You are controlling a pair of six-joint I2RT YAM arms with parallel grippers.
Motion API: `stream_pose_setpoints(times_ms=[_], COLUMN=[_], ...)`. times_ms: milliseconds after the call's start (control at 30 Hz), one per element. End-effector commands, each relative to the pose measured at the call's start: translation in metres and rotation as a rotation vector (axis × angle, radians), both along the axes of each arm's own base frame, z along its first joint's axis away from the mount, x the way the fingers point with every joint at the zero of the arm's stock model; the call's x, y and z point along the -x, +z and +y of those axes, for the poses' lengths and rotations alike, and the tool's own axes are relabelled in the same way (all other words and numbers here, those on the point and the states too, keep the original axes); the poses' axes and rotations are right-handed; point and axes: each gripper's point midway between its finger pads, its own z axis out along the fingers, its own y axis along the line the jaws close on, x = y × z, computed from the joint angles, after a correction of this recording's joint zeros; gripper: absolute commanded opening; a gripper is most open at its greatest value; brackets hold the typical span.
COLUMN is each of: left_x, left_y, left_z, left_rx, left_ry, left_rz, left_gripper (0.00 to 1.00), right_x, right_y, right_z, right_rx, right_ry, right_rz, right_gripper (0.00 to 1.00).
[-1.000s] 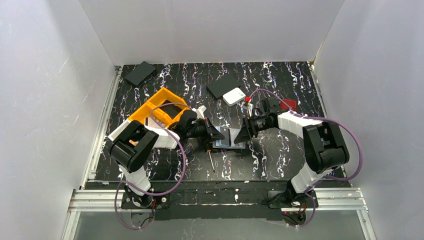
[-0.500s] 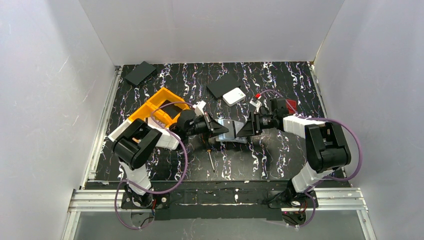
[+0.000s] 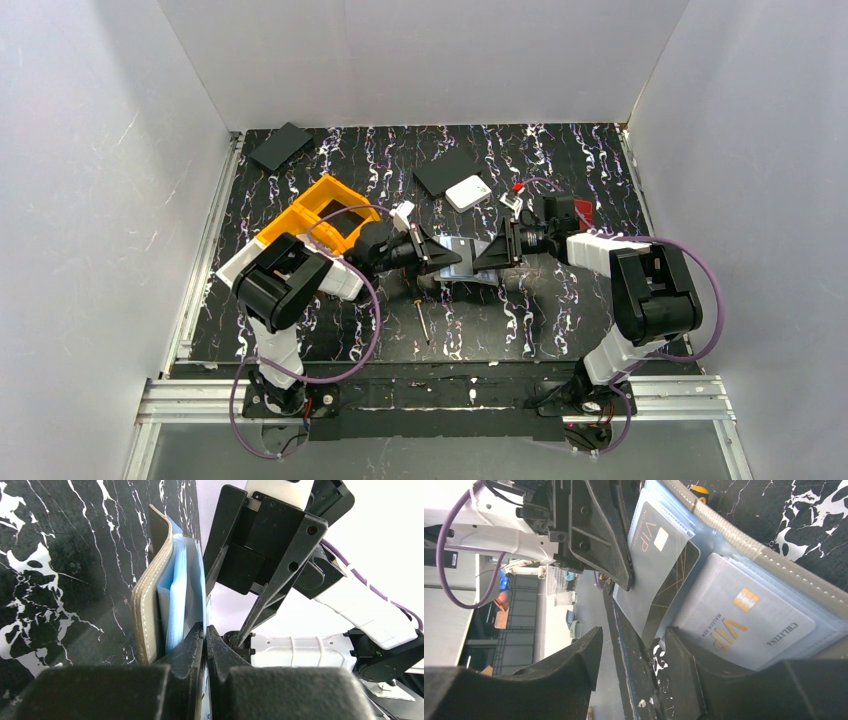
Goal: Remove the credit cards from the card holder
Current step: Remove the credit card from the card holder.
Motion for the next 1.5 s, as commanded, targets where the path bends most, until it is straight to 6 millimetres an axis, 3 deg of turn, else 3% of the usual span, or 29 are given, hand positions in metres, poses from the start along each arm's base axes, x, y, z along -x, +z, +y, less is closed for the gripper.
stream_pose_setpoints(times_ms=[0,167,267,633,767,867,1000,1067,1267,1467], left_x=[0.006,0.01,0.012,0.016,0.015,0.014,0.012,0.011,0.009,0.003], left_y=[0.033,0.038,0.041,0.038,0.036,0.037,0.042,0.043,0.039,0.032], left_z=[-0.011,-0.016,-0.019,-0.019,-0.017,-0.013,-0.008,-0.005,0.0,0.008], left_rx=[0.08,0.094,0.099,0.094,0.091,0.094,0.098,0.098,0.102,0.101], left_ry=[-0.052,-0.071,-0.081,-0.101,-0.097,-0.09,-0.076,-0.07,-0.069,-0.045], left_rz=[-0.095,-0.109,-0.118,-0.122,-0.11,-0.103,-0.115,-0.114,-0.096,-0.086], left_gripper=[0.0,0.0,0.0,0.0,0.09,0.23,0.28,0.25,0.02,0.0], right_x=[-0.002,-0.004,-0.005,-0.005,-0.006,-0.007,-0.009,-0.009,-0.01,-0.014], right_y=[0.013,0.02,0.023,0.025,0.026,0.025,0.021,0.021,0.018,0.01], right_z=[-0.003,-0.007,-0.009,-0.011,-0.013,-0.015,-0.017,-0.018,-0.019,-0.024], right_rx=[-0.052,-0.076,-0.084,-0.099,-0.102,-0.1,-0.094,-0.092,-0.086,-0.06], right_ry=[0.0,-0.013,-0.012,-0.003,-0.006,-0.014,-0.025,-0.026,-0.03,-0.06], right_rz=[-0.012,0.008,0.012,0.013,-0.002,-0.009,-0.003,-0.005,-0.003,-0.001], right_gripper=[0.57,0.54,0.46,0.03,0.01,0.01,0.01,0.01,0.01,0.01])
